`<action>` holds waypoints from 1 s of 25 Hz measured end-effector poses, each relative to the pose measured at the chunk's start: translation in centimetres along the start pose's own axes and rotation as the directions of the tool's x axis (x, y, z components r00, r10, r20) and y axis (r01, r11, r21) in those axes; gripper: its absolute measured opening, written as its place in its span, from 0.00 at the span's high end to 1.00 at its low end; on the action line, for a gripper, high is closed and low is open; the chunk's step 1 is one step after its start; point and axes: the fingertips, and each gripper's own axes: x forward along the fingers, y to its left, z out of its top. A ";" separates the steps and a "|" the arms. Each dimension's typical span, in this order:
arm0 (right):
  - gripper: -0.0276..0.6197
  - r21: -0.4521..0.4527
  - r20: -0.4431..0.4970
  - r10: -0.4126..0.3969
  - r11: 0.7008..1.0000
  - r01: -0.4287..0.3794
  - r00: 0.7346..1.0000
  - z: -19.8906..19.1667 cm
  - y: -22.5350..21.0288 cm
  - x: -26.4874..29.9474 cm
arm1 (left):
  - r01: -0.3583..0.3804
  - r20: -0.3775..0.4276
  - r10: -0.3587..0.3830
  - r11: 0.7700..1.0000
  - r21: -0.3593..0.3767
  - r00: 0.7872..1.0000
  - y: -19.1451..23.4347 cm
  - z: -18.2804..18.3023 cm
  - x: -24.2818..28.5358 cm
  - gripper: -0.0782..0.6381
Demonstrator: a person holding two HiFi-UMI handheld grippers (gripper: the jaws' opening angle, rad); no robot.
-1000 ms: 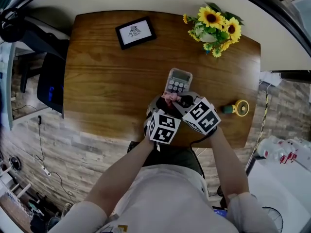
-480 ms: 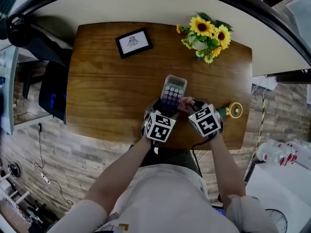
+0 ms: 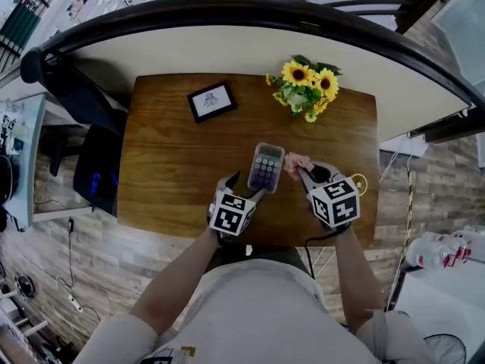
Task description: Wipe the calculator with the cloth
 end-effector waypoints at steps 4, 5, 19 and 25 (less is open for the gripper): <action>0.89 -0.035 0.119 -0.001 0.999 0.005 0.993 4.7 0.6 -3.2 | -0.062 0.167 0.056 0.998 0.030 0.984 1.6 5.9 -4.4 0.48; 0.89 -0.044 0.149 -0.001 0.999 0.008 0.989 5.9 0.8 -4.0 | -0.082 0.215 0.071 0.996 0.045 0.974 1.9 7.6 -5.7 0.51; 0.88 -0.137 0.540 0.000 0.987 0.088 0.842 19.2 5.1 -17.4 | -0.256 0.634 0.118 0.958 0.130 0.764 1.0 23.6 -23.7 0.70; 0.88 -0.111 0.635 -0.011 0.988 0.105 0.772 20.9 6.5 -22.0 | -0.283 0.721 0.065 0.941 0.187 0.690 -0.9 25.6 -29.7 0.81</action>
